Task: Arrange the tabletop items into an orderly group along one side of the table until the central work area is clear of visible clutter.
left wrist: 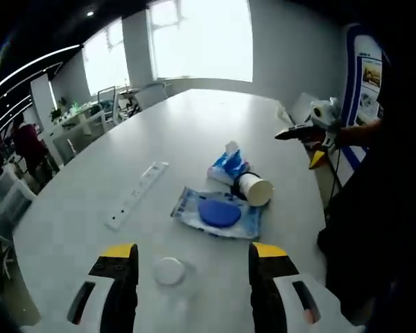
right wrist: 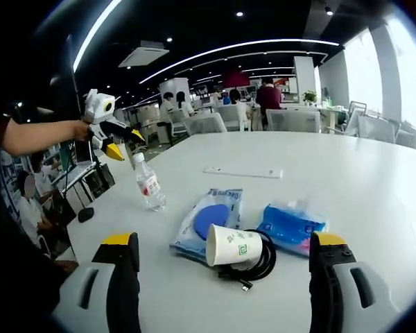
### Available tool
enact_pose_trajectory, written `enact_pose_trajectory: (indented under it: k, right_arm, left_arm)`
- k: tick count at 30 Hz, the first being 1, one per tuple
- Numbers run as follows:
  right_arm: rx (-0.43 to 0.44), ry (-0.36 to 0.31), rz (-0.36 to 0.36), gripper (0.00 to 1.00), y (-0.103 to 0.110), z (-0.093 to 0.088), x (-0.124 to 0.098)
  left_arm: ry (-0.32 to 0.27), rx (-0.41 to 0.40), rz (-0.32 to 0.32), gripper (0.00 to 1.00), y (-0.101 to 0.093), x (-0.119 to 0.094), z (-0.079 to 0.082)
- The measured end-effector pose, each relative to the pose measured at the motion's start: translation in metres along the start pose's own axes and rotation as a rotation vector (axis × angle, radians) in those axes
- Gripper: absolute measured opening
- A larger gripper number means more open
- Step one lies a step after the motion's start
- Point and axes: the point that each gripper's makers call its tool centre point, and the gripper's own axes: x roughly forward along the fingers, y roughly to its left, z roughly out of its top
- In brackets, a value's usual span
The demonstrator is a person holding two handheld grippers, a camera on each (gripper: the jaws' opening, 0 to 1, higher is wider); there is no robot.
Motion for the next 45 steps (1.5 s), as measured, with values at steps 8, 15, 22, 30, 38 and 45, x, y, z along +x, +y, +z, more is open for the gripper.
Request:
enact_pose_trajectory:
  k: [8, 15, 22, 30, 38, 45]
  right_arm:
    - [-0.043, 0.029, 0.045, 1.00, -0.001, -0.001, 0.002]
    - [-0.057, 0.031, 0.061, 1.00, -0.008, 0.002, 0.003]
    - [-0.061, 0.034, 0.062, 1.00, -0.016, -0.002, -0.001]
    - [-0.061, 0.044, 0.056, 1.00, -0.020, -0.011, -0.010]
    - [-0.052, 0.062, 0.058, 1.00, -0.025, -0.018, -0.014]
    - [-0.047, 0.062, 0.040, 1.00, -0.031, -0.020, -0.019]
  left_arm:
    - [-0.099, -0.151, 0.091, 0.72, -0.028, -0.014, -0.003]
    - [-0.157, -0.255, 0.147, 0.77, -0.064, -0.020, -0.009]
    - [-0.209, -0.335, 0.193, 0.83, -0.093, -0.013, -0.012]
    - [-0.239, -0.444, 0.247, 0.89, -0.113, -0.011, -0.026]
    - [-0.259, -0.538, 0.323, 0.99, -0.124, -0.010, -0.027]
    - [-0.227, -0.537, 0.331, 0.99, -0.129, -0.008, -0.030]
